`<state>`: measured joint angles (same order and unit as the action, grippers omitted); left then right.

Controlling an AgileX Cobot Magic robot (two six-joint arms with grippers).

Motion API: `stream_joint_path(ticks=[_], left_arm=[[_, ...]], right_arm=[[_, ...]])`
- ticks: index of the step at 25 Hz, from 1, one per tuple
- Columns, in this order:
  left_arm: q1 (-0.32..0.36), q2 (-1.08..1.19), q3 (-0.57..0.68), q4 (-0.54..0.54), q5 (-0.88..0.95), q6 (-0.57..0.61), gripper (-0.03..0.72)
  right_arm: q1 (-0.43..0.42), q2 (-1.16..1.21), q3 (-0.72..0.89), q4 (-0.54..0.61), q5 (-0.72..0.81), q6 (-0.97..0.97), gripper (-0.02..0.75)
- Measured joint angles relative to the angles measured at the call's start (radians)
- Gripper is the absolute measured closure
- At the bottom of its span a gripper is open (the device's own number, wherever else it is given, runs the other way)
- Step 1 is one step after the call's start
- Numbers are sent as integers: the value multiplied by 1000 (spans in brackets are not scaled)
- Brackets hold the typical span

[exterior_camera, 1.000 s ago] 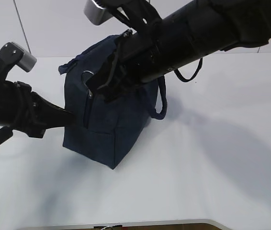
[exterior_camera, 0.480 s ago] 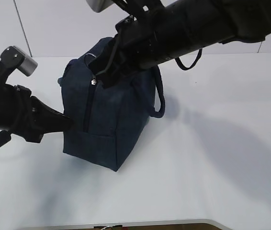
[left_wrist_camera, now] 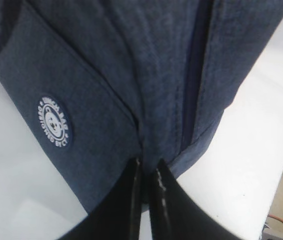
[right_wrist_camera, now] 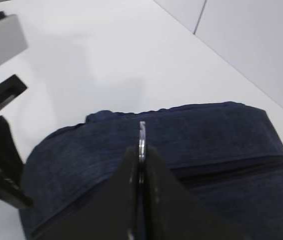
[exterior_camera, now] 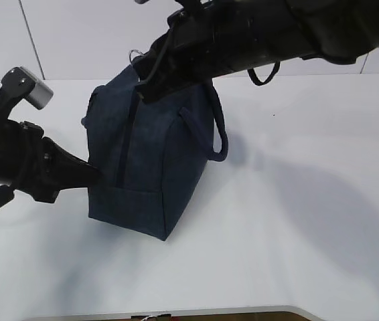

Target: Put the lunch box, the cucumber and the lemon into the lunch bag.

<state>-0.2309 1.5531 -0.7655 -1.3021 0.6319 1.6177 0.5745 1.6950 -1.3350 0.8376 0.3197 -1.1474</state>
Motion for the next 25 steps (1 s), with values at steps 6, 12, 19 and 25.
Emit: stream_joint_path(ticks=[6,12,19,25], left_arm=[[0,0,0,13,0,-13,700],[0,0,4,13,0,-14,701],[0,0,4,14,2,-15,701],[0,0,4,14,2,-36,699]], right_arm=[[2,33,0,0,-86,0,733],[2,35,-10,3,-143,0,733],[-8,78,-58,6,-153,0,733],[-39,84,-72,62,-111,0,733]])
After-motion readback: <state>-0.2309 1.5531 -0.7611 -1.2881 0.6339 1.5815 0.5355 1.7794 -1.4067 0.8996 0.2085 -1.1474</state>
